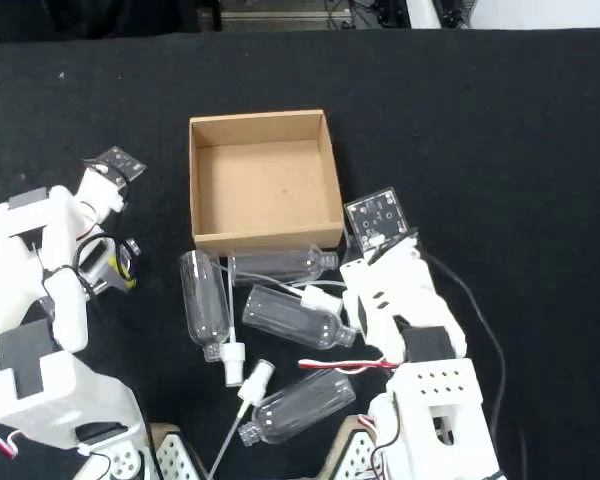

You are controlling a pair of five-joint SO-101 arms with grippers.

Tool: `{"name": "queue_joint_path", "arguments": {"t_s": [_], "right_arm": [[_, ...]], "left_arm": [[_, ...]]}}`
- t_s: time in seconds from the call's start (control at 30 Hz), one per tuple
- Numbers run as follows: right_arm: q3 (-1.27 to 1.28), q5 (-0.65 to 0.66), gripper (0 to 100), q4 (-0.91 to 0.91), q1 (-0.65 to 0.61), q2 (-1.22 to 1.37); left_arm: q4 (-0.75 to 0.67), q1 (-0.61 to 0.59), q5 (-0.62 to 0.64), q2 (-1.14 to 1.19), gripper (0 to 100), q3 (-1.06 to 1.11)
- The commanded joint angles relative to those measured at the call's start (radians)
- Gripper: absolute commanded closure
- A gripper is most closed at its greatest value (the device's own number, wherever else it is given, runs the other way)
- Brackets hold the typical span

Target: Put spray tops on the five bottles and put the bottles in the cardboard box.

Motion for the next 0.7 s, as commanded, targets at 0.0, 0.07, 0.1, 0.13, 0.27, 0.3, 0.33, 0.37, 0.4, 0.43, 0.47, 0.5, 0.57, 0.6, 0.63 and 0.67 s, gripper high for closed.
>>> {"name": "queue_joint_path", "arguments": {"t_s": [0.0,0.07,0.1,0.13,0.27,0.3,0.33,0.37,0.4,0.43,0.47,0.5,0.57,0.6,0.63,0.67], "right_arm": [[-0.007,-0.005,78.3,-0.029,-0.025,-0.036],[-0.007,-0.005,78.3,-0.029,-0.025,-0.036],[-0.007,-0.005,78.3,-0.029,-0.025,-0.036],[-0.007,-0.005,78.3,-0.029,-0.025,-0.036],[-0.007,-0.005,78.3,-0.029,-0.025,-0.036],[-0.007,-0.005,78.3,-0.029,-0.025,-0.036],[-0.007,-0.005,78.3,-0.029,-0.025,-0.036],[-0.007,-0.005,78.3,-0.029,-0.025,-0.036],[-0.007,-0.005,78.3,-0.029,-0.025,-0.036],[-0.007,-0.005,78.3,-0.029,-0.025,-0.036],[-0.007,-0.005,78.3,-0.029,-0.025,-0.036],[-0.007,-0.005,78.3,-0.029,-0.025,-0.036],[-0.007,-0.005,78.3,-0.029,-0.025,-0.036],[-0.007,-0.005,78.3,-0.029,-0.025,-0.036],[-0.007,-0.005,78.3,-0.029,-0.025,-0.036],[-0.007,-0.005,78.3,-0.029,-0.025,-0.036]], "left_arm": [[-0.014,0.012,0.009,0.003,69,-0.016],[-0.014,0.01,0.009,0.003,69,-0.016],[-0.014,0.01,0.009,0.003,69,-0.016],[-0.014,0.01,0.009,0.002,69,-0.016],[-0.008,0.001,0.008,0.002,69,-0.033],[-0.014,-0.005,0.008,0.002,69,-0.033],[-0.014,-0.01,0.003,0.002,69,-0.039],[-0.008,-0.012,-0.018,0.005,69,-0.048],[-0.006,-0.018,-0.041,0.005,69,-0.048],[-0.006,-0.024,-0.061,0.003,70,-0.048],[-0.006,-0.031,-0.077,0.003,72,-0.051],[-0.006,-0.036,-0.087,0.003,74,-0.053],[-0.006,-0.042,-0.106,0.003,79,-0.044],[-0.002,-0.042,-0.107,0.003,81,-0.042],[0.011,-0.041,-0.109,0.003,82,-0.041],[0.025,-0.036,-0.11,0.003,84,-0.047]]}}
